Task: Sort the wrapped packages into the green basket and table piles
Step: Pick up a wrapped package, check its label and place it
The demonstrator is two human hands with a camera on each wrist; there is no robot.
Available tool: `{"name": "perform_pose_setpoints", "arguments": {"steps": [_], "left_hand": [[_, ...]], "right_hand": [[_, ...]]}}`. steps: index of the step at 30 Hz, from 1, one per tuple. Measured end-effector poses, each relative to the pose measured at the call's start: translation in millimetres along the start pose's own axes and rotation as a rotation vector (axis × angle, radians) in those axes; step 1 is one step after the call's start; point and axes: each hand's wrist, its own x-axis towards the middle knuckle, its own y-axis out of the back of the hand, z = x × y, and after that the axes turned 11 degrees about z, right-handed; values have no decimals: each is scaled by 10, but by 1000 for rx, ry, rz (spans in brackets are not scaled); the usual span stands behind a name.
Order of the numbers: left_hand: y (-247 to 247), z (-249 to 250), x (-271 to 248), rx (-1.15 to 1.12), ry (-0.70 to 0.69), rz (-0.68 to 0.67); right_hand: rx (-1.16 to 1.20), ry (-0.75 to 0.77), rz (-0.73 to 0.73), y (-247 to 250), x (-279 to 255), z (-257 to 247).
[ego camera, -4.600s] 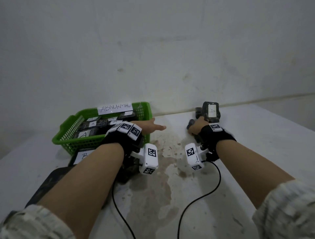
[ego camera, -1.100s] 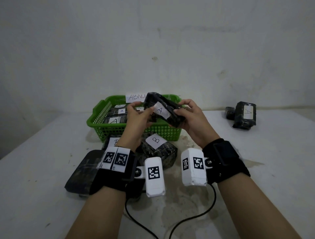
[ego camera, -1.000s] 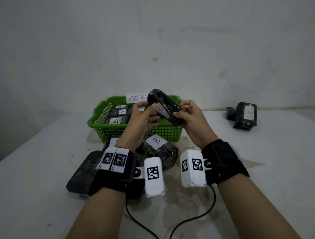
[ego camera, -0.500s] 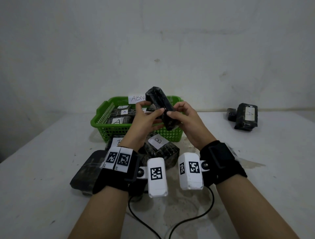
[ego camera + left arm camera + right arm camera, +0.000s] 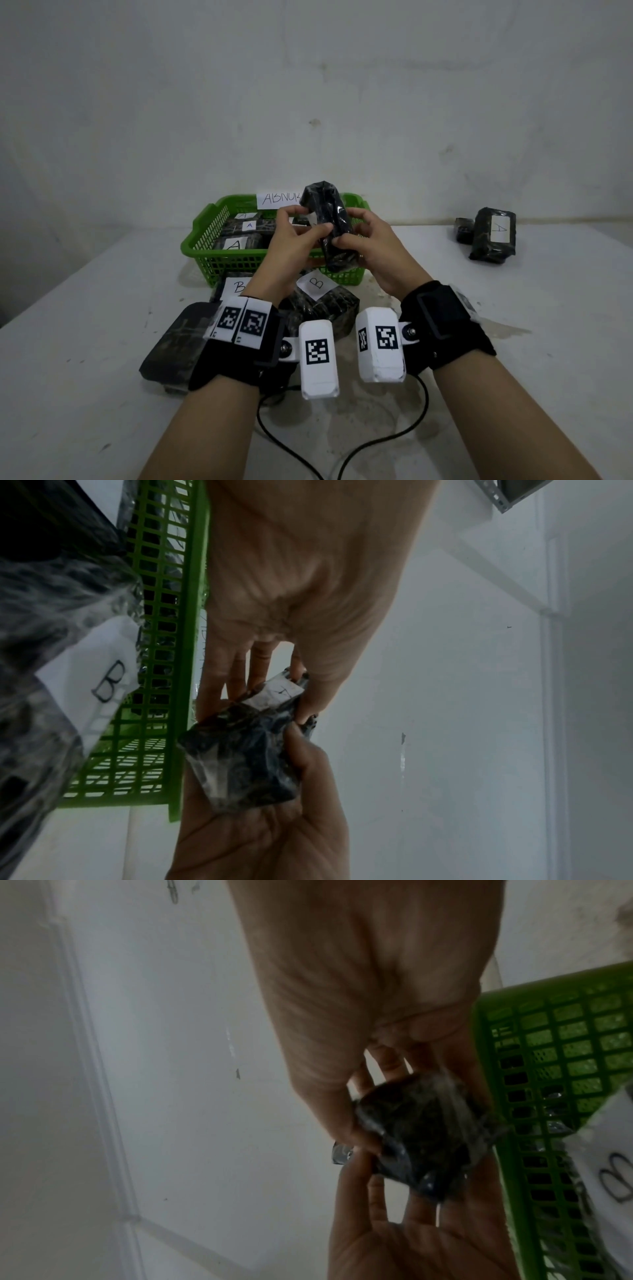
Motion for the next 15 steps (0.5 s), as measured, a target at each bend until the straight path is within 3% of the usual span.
{"name": "perform_pose_setpoints", "arguments": {"steps": [15], "left_hand": [[-294, 28, -123, -50, 13, -49]], "right_hand": [[-43, -29, 18, 267, -39, -224]]}}
